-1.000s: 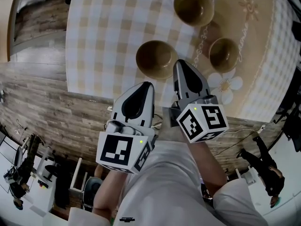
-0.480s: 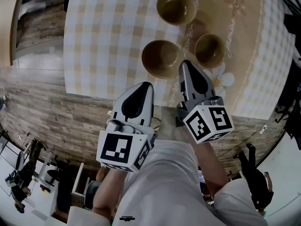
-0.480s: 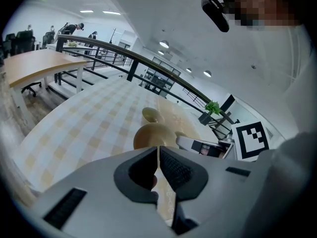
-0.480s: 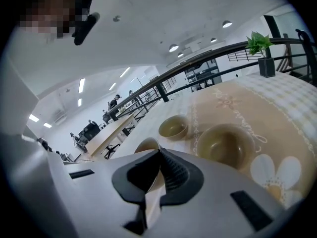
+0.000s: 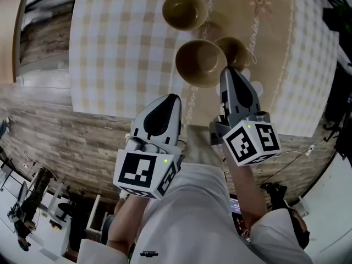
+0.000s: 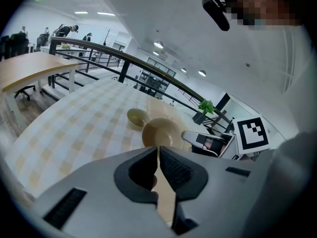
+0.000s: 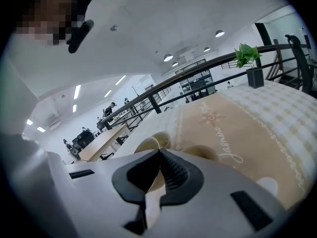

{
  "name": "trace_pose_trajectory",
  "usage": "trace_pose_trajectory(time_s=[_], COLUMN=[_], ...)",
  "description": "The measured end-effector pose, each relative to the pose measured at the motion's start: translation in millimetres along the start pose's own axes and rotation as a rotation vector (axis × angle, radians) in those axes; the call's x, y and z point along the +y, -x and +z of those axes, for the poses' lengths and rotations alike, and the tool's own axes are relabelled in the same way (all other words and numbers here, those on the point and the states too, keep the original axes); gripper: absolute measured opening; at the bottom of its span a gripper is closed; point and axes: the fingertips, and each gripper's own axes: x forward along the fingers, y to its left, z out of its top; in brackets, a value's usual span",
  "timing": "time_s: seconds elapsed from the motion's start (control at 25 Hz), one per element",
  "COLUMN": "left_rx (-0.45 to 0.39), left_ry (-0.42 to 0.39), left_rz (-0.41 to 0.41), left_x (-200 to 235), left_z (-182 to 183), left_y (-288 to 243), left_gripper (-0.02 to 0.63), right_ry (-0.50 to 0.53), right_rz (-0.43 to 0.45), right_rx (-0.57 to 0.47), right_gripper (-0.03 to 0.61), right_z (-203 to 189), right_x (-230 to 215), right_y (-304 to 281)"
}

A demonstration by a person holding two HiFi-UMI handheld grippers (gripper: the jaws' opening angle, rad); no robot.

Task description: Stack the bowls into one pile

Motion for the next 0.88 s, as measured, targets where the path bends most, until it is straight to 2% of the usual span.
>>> trace_pose_trajectory(time_s=[0.4, 0.72, 0.88], left_rx=[0.014, 0.025, 0.024], left_ry=[-0.004, 0.007, 0.023], left_rz=[-0.001, 0.019, 0.037], left_x=[-25, -40, -42], left_z=[-5, -15, -23], left_y=[-16, -26, -26], left_gripper=[0.031, 0.031, 0.031], right_ry=[-0.019, -0.02, 0.043], right_rz=[-0.088, -0.124, -0.163], right_rx=[-0.027, 0.026, 0.064], right_gripper=[0.034, 0.035, 0.035], right_z=[20, 12, 4], right_x=[-58, -89, -101], right_y=[10, 4, 0])
